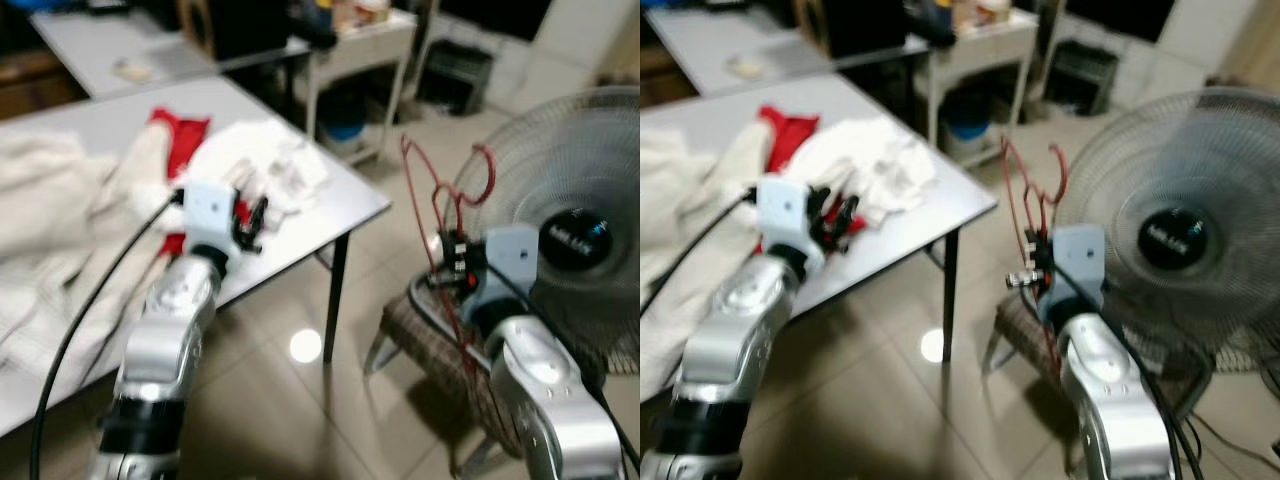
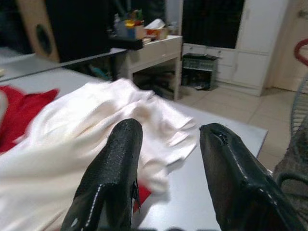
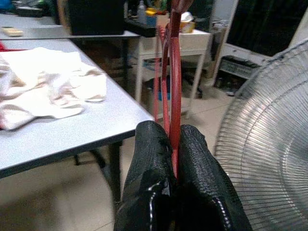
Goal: Hang hanger
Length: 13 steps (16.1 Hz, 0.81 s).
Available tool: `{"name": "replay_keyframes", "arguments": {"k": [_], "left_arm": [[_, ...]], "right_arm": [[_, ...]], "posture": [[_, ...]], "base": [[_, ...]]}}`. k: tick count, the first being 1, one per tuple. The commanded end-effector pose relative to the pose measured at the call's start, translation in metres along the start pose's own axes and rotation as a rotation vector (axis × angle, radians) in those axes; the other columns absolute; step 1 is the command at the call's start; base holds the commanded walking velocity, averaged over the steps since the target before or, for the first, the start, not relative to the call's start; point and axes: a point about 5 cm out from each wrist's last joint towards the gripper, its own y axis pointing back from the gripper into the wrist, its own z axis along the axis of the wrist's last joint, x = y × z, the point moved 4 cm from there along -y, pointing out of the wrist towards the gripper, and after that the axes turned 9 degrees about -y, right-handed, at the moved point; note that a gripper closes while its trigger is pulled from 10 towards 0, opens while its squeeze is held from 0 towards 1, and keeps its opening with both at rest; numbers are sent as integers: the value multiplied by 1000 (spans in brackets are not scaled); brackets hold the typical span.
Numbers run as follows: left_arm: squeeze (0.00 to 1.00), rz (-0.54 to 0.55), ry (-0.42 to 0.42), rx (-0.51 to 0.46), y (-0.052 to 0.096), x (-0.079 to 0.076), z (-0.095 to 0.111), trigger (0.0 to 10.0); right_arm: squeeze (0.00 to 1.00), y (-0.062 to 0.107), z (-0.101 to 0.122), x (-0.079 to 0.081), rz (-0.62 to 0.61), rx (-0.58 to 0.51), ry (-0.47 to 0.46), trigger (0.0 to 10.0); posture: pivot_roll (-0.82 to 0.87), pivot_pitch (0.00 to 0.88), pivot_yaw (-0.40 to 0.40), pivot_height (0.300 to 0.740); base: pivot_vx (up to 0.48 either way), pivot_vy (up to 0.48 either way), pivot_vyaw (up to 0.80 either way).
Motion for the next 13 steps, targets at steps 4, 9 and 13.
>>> {"name": "replay_keyframes", "arguments": {"k": [4, 9, 13], "left_arm": [[0, -28, -10, -20, -4, -8, 6, 10000], [0, -31, -30, -26, -9, -5, 7, 10000], [0, -89, -74, -9, -16, -6, 3, 10000]], "right_arm": [[0, 0, -2, -6, -15, 10, 57, 10000], [0, 0, -1, -6, -15, -6, 29, 10000], [0, 0, -1, -4, -11, -12, 24, 10000]], "posture": [[-59, 16, -26, 740], [-61, 0, -20, 740], [-77, 0, -8, 740]], "base": [[317, 0, 138], [318, 0, 320], [153, 0, 0]]}}
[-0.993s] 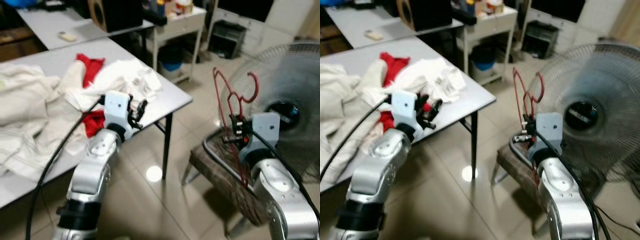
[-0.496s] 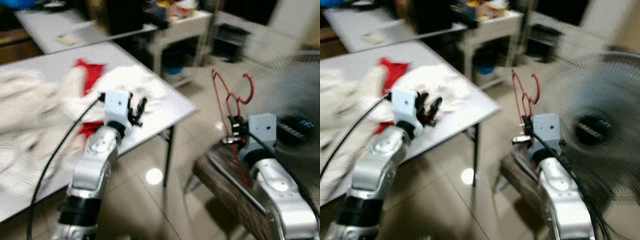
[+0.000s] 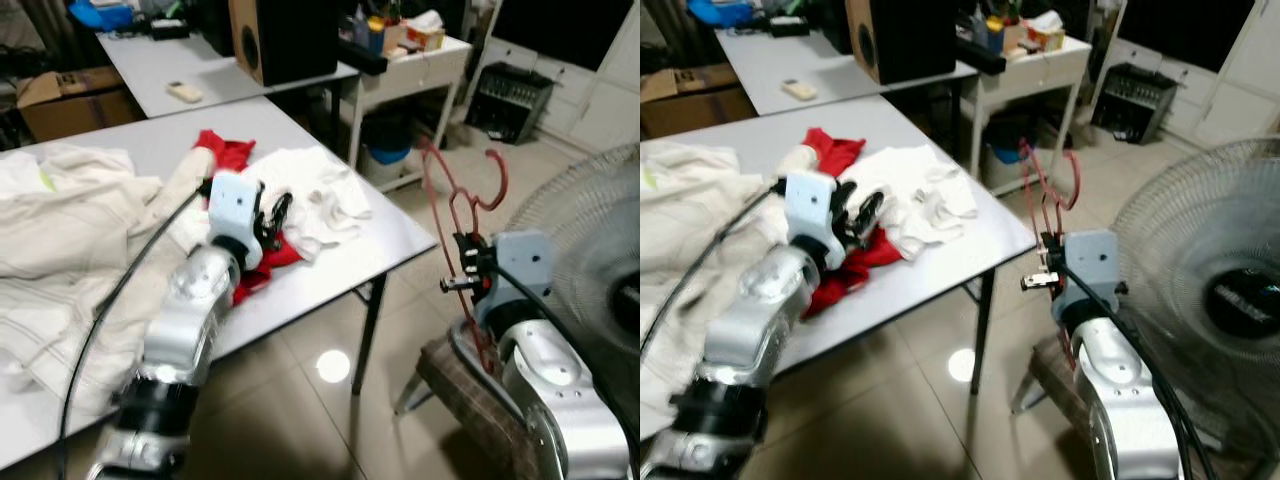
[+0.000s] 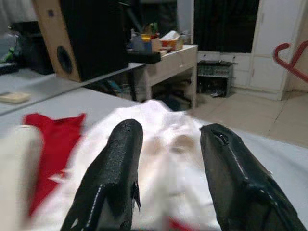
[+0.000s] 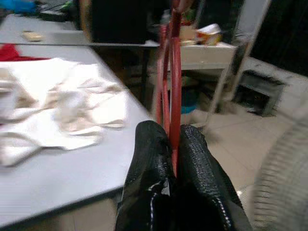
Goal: Hang hanger
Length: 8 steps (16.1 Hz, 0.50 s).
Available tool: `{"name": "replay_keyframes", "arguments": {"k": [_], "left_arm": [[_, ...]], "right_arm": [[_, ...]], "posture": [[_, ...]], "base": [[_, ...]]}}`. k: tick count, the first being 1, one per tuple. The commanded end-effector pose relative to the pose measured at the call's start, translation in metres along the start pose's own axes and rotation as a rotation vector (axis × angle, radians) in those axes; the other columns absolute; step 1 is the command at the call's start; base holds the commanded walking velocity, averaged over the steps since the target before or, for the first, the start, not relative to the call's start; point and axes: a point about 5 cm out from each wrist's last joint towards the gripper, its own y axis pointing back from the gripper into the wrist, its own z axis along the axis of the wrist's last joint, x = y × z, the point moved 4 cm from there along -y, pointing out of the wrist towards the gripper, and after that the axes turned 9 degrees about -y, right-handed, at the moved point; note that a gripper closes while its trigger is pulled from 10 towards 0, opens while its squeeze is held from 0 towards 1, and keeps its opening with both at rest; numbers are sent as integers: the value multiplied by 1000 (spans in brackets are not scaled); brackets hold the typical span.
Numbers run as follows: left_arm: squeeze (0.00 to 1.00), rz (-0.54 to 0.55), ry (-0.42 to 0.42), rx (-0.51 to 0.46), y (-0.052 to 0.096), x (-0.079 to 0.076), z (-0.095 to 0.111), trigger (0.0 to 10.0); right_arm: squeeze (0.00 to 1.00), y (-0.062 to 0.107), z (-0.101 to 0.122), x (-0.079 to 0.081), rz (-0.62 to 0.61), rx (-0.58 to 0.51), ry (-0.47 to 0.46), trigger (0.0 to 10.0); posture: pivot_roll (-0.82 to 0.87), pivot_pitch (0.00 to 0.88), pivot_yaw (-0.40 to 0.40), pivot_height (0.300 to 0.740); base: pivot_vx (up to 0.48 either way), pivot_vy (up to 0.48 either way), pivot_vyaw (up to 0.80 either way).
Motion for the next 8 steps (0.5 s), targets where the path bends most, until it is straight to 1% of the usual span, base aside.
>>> {"name": "replay_keyframes", "arguments": {"k": [1, 2, 3, 4, 5, 6, 7, 8], "left_arm": [[502, -41, 28, -16, -3, 0, 0, 10000], [1000, -104, 29, -48, -12, -2, 6, 10000], [1000, -129, 0, -24, -17, -4, 3, 10000], [1000, -165, -46, 14, -25, -6, -2, 10000], [1000, -175, -80, 36, -35, -4, -3, 10000], [369, -173, -70, 42, -45, -1, 0, 10000], [0, -162, -68, 46, -54, 4, 3, 10000], [0, -184, -74, 46, -62, 6, 7, 10000]], "right_arm": [[0, 0, 6, 5, 20, -25, 0, 10000], [0, 0, 7, 4, 17, -32, -1, 10000], [0, 0, 8, 3, 16, -33, 0, 10000], [0, 0, 8, 2, 16, -32, 1, 10000], [0, -1, 7, 1, 18, -31, 6, 10000], [0, -2, 8, -1, 18, -30, 8, 10000], [0, -2, 9, -2, 17, -30, 8, 10000], [0, -1, 9, -2, 17, -30, 13, 10000]], "posture": [[-88, 0, -6, 740], [-94, 0, -8, 740], [-94, 0, -10, 740], [-88, 0, -18, 740], [-88, 0, -18, 740], [-90, 0, -24, 740], [-95, 0, -23, 740], [-106, 0, -18, 740]], "base": [[0, 0, 0], [0, 0, 0], [0, 0, 0], [0, 0, 0], [0, 0, 0], [0, 0, 0], [0, 0, 0], [0, 0, 0]]}}
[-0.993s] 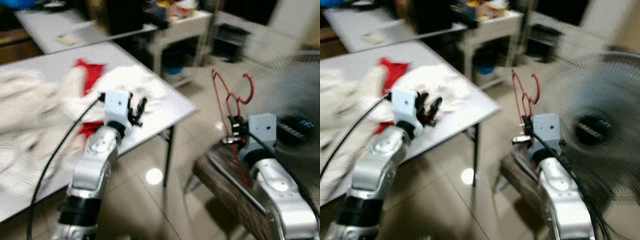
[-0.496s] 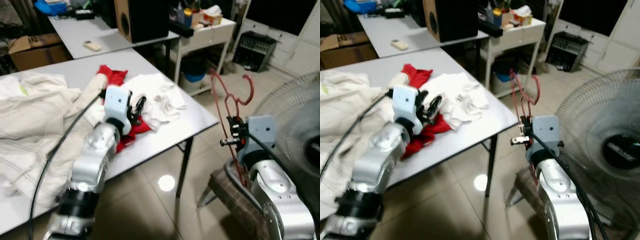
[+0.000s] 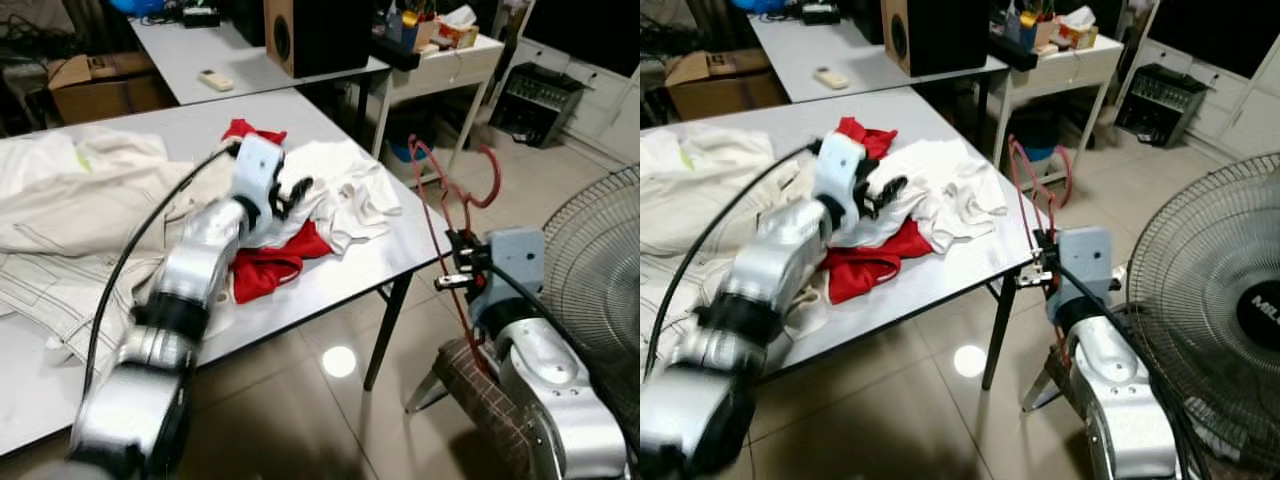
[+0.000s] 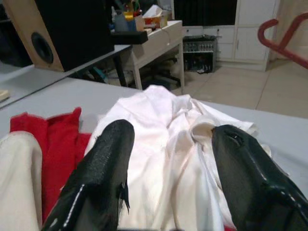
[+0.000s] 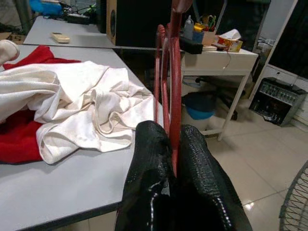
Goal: Hang hanger
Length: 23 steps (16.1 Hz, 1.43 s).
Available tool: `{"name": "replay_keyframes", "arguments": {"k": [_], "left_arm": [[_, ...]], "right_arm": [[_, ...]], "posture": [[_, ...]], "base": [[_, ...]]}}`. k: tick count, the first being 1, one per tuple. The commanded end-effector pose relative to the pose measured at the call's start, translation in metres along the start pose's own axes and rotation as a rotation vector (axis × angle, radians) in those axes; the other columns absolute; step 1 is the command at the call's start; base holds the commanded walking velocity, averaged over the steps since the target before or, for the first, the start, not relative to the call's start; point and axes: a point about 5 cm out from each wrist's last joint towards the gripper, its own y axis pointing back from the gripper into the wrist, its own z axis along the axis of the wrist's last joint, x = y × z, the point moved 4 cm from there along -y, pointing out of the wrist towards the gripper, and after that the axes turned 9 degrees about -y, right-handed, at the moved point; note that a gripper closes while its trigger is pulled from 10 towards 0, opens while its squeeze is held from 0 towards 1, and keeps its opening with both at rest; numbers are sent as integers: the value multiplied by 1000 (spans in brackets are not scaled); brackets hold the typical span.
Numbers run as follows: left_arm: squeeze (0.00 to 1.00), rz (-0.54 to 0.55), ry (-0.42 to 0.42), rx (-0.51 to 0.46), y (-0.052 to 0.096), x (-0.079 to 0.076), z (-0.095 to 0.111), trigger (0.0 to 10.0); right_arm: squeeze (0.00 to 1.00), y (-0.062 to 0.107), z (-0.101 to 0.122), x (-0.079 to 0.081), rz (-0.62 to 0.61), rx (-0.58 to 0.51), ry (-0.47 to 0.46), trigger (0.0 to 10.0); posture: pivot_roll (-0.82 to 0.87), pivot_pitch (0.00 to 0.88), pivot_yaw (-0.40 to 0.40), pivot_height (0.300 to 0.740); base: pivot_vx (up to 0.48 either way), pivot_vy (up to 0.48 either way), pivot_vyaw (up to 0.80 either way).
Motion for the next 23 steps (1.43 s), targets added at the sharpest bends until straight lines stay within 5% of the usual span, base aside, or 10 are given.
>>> {"name": "replay_keyframes", "arguments": {"k": [1, 4, 7, 9, 13, 15, 17, 18, 20, 23], "left_arm": [[0, -44, -28, 1, -6, 0, 4, 10000], [0, -123, -80, 24, -16, 0, 12, 10000], [0, -166, -159, 55, -20, -2, 12, 3765], [0, -171, -174, 75, -19, -2, 7, 1804], [0, -169, -243, 165, -17, -6, -16, 5412], [0, -112, -235, 188, -17, -5, -22, 10000], [0, -107, -242, 213, -16, -6, -27, 10000], [0, -107, -242, 228, -15, -6, -30, 8627], [0, -105, -257, 255, -13, -6, -37, 824], [0, -106, -266, 245, -12, -3, -37, 0]], "right_arm": [[0, 3, 5, -3, -5, -14, 0, 10000], [0, 6, 2, -5, -9, -2, 8, 10000], [0, 10, 7, -8, -32, -17, 7, 10000], [0, 11, 5, -8, -38, -16, 6, 10000], [0, 9, 12, -12, -59, -34, 5, 10000], [0, 14, 9, -13, -64, -25, 14, 10000], [0, 15, 9, -13, -64, -24, 13, 10000], [0, 15, 10, -12, -66, -26, 12, 10000], [0, 16, 10, -11, -69, -26, 7, 10000], [0, 15, 8, -7, -49, -19, 2, 10000]], "posture": [[-113, 0, -19, 740], [-122, 0, -15, 740], [-146, 4, 23, 740], [-151, 0, 27, 740], [-179, 17, 60, 740], [-181, 24, 63, 740], [-196, 20, 70, 740], [-202, 19, 71, 740], [-197, 18, 64, 740], [-171, 17, 47, 740]], "base": [[0, 0, 0], [0, 0, 0], [0, 0, 0], [0, 0, 0], [0, 0, 0], [0, 0, 0], [0, 0, 0], [0, 0, 0], [0, 0, 0], [0, 0, 0]]}}
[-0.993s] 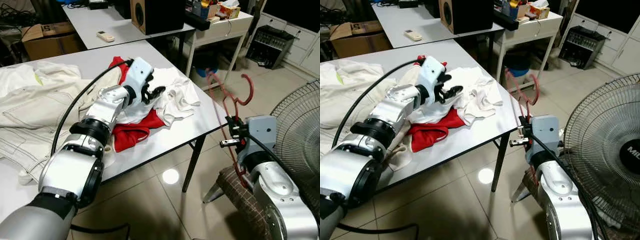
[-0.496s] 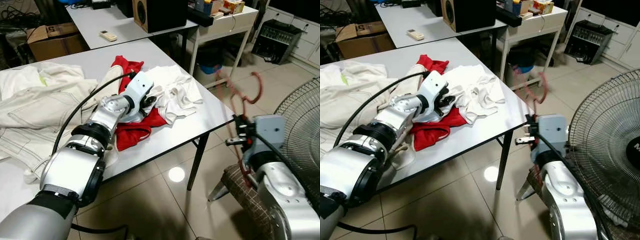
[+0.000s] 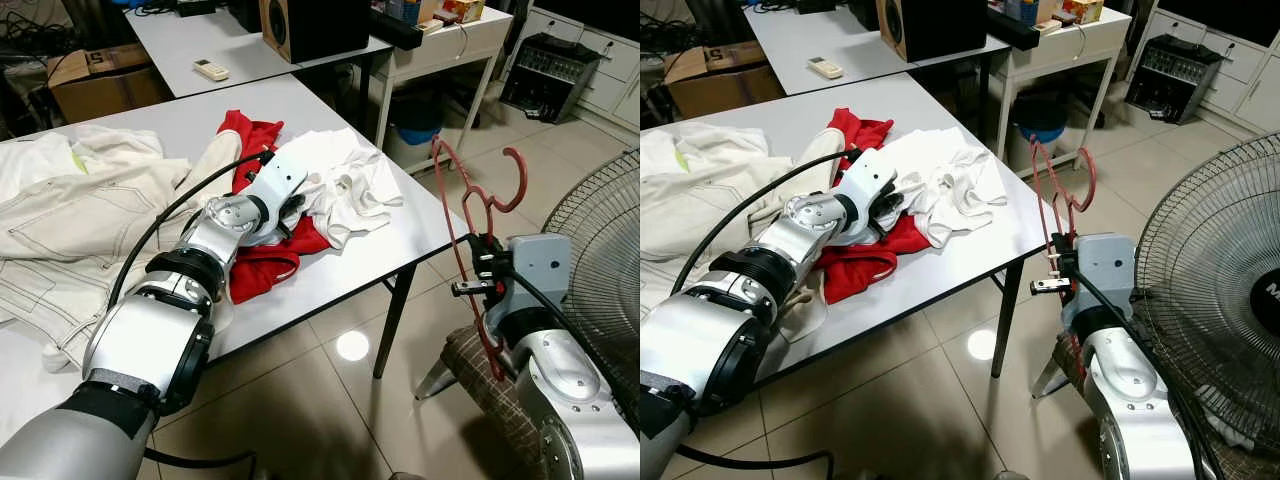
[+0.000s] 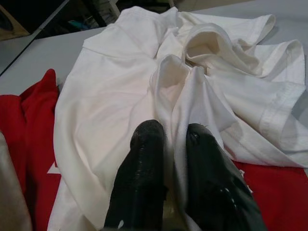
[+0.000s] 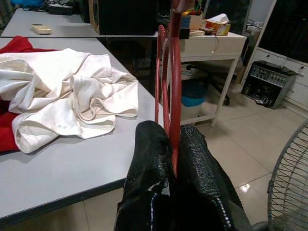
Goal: Hang hanger
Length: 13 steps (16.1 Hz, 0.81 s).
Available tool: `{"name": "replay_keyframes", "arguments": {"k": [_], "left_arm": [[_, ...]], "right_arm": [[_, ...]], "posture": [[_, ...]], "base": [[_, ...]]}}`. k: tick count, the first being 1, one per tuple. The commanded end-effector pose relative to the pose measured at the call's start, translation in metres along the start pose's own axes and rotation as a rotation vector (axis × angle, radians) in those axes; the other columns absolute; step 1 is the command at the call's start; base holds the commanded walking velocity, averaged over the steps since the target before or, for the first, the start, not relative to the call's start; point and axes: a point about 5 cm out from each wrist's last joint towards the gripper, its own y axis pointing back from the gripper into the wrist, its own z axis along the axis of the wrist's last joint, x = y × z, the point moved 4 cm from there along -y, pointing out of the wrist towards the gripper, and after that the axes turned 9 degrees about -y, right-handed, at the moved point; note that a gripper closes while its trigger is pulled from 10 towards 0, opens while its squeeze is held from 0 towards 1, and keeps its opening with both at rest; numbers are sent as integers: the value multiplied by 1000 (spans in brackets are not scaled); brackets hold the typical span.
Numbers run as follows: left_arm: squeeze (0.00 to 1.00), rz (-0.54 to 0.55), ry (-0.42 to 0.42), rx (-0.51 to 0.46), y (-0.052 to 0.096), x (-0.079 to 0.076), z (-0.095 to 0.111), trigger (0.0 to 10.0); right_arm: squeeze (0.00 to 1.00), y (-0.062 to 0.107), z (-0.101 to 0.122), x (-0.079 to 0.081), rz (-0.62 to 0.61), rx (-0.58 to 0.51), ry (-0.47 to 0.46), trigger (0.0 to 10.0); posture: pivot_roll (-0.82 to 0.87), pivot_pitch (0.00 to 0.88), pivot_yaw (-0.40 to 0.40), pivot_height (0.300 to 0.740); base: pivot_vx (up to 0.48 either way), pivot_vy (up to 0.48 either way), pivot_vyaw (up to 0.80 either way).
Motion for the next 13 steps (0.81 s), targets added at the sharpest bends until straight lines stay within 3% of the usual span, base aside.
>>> {"name": "replay_keyframes", "arguments": {"k": [1, 6, 9, 11, 13], "left_arm": [[0, 1, -19, 5, 2, 3, -4, 0], [0, 23, -19, -38, 4, 6, 0, 0], [0, 63, -34, -151, 9, 22, 21, 0], [0, 82, -30, -230, 14, 32, 35, 0], [0, 84, -62, -349, 25, 48, 59, 0]], "right_arm": [[0, -2, 3, 3, 11, -13, -6, 10000], [0, -5, 3, 9, 24, -23, -29, 10000], [0, -4, 17, 19, 101, -85, -110, 10000], [0, 1, 24, 29, 190, -105, -138, 10000], [0, 21, 24, 48, 395, -67, -167, 10000]], "posture": [[-162, 15, 46, 740], [-133, 12, 46, 740], [-127, 10, 60, 740], [-122, 11, 61, 740], [-112, 17, 58, 740]], "base": [[0, 0, 0], [0, 0, 0], [0, 0, 0], [0, 0, 0], [0, 0, 0]]}}
